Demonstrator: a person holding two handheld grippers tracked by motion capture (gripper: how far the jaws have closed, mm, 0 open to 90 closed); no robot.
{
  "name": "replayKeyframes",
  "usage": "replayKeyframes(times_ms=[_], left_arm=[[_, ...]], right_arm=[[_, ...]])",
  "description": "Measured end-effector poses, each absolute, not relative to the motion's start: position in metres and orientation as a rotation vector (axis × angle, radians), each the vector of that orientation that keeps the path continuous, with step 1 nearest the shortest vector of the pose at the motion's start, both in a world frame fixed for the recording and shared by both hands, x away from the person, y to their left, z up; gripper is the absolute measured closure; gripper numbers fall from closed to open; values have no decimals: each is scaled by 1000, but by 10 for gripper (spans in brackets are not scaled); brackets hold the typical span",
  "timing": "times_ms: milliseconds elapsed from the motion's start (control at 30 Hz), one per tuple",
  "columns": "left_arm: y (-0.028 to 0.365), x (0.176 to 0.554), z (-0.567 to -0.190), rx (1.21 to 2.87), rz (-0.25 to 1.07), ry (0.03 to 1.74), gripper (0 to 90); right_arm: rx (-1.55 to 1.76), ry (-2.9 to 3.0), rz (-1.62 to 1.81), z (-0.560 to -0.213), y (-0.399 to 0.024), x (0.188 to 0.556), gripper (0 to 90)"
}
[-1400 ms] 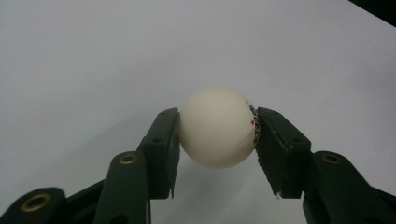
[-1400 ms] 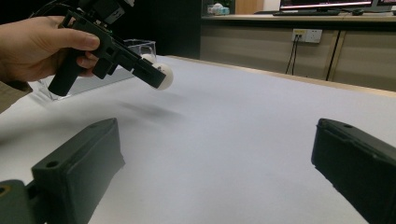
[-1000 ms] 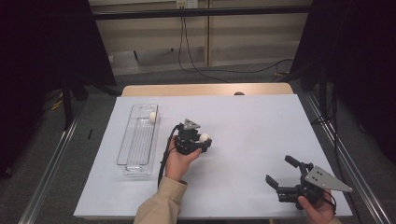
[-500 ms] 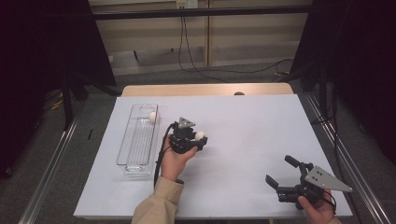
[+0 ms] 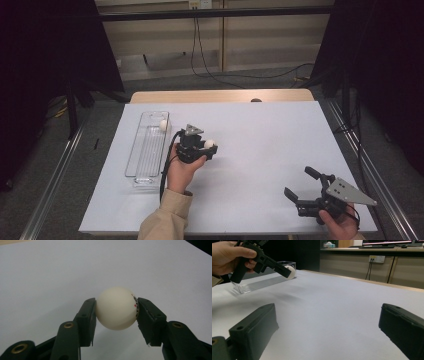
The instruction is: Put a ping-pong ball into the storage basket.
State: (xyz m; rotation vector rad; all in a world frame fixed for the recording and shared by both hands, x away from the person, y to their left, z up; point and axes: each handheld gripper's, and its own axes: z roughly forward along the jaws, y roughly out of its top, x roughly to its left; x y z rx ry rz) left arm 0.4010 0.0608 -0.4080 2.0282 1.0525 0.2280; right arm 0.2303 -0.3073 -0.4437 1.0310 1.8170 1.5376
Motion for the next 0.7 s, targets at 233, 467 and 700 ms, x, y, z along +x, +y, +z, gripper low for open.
replayKeyframes(times_ms=[233,467,700], left_arm=[[64,402,-407,2025,224,1057,511],[69,402,-404,2022,236,1066,511],[75,402,-402,2013,242,1073,512]], right_arm=[[1031,1818,1536,-444,-307,230,11],[1032,1817,1537,-444,-307,230,11],[1032,1817,1537,-444,-307,230,11]])
